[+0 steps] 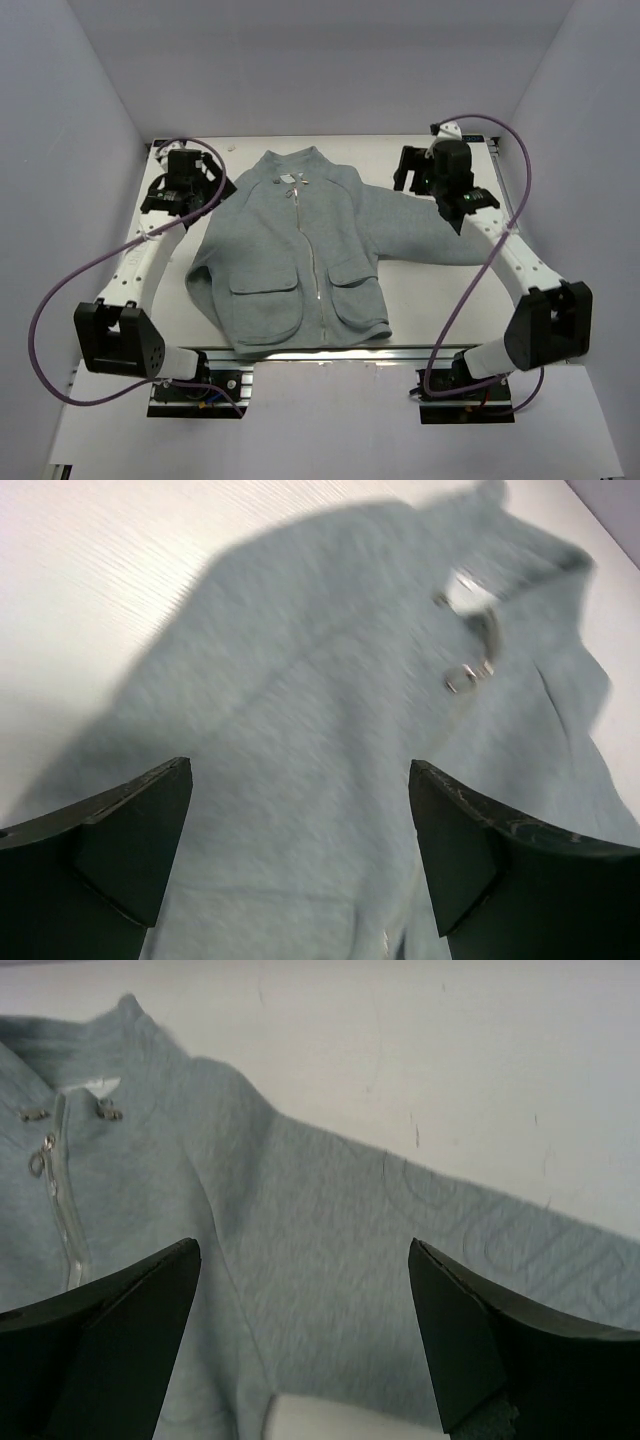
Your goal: Zip up the jacket
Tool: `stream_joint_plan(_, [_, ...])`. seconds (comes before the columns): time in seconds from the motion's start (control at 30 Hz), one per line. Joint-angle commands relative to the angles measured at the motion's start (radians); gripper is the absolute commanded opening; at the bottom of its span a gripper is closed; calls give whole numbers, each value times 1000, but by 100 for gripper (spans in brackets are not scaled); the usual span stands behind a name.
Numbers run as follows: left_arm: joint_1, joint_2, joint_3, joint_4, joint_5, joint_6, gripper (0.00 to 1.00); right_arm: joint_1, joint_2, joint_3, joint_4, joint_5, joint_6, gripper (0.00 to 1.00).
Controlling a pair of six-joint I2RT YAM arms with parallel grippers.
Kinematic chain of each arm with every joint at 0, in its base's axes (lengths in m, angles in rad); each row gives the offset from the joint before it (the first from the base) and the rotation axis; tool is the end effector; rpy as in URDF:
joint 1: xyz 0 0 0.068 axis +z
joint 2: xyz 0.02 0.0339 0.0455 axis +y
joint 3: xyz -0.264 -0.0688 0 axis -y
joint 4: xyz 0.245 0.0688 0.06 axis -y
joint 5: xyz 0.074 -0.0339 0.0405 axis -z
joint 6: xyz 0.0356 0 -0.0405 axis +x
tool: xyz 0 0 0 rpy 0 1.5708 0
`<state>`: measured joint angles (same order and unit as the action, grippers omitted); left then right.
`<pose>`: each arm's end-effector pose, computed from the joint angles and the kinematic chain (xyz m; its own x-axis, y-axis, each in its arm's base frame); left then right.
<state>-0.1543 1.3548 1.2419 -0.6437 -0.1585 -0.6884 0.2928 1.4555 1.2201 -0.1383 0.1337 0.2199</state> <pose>0.2904 -0.0395 0.3285 -0.5482 -0.5496 -0.6304 -0.4013 0.8342 -0.3783 0.3304 0.0946 0.3371 -0.3776 0.1120 -0.9192 -0.0870 0.9840 0.1556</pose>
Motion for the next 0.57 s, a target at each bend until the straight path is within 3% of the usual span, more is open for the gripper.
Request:
stream_joint_plan(0.0, [45,7,50,-7,-21,63,98,5,-121,-72,-92,52,76,89])
stream_joint_plan(0.17, [97,-65,24,-20,-116,59,98,6,-208,-165,-124,24,75,89])
stream_joint_plan(0.53, [133,-105,1,-51,-131,66,98,6,-253,-198,-127,44,90,89])
